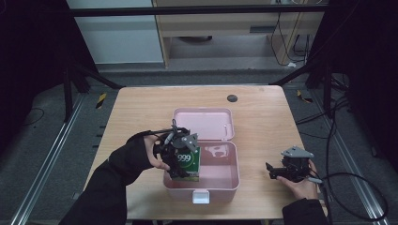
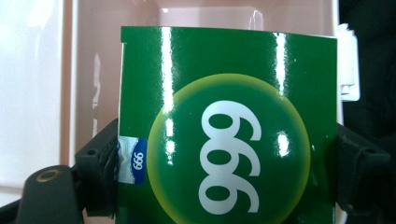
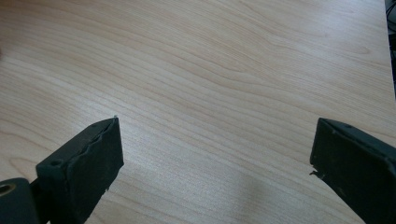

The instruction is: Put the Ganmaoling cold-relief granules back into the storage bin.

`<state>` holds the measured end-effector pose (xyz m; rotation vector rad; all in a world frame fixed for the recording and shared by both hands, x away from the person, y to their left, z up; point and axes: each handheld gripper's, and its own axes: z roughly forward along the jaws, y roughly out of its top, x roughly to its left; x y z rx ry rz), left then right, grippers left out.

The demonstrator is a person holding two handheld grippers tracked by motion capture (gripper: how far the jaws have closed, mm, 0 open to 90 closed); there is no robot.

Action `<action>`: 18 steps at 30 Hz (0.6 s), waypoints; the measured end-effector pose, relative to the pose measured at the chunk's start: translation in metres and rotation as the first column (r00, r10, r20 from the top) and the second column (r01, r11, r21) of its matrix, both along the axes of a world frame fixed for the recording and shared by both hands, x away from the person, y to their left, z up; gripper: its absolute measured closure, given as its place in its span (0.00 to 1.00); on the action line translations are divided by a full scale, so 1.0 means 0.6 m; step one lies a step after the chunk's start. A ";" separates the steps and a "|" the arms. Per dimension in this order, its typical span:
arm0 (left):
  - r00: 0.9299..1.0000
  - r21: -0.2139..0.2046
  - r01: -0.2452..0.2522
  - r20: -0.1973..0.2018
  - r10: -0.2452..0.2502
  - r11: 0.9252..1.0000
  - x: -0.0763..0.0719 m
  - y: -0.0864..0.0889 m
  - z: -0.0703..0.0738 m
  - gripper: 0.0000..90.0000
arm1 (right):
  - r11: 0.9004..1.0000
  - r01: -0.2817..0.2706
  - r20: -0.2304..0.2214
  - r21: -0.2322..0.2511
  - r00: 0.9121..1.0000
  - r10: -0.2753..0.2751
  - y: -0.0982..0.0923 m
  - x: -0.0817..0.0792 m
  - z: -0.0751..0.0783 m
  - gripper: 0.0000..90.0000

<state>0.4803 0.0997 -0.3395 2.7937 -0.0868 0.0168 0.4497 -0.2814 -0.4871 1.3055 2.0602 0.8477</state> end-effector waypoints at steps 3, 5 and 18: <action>1.000 0.007 -0.004 -0.009 0.004 1.000 0.001 -0.001 -0.009 0.16 | 1.000 -0.001 -0.004 -0.002 1.000 0.001 0.001 0.000 -0.001 0.03; 1.000 0.019 -0.008 -0.004 0.008 1.000 0.001 -0.002 -0.014 0.16 | 1.000 -0.001 -0.002 -0.001 1.000 0.001 0.001 0.000 -0.001 0.03; 1.000 0.038 -0.021 -0.003 0.021 0.999 0.002 0.003 -0.041 0.16 | 1.000 -0.005 0.000 -0.009 1.000 0.005 0.001 0.000 -0.002 0.03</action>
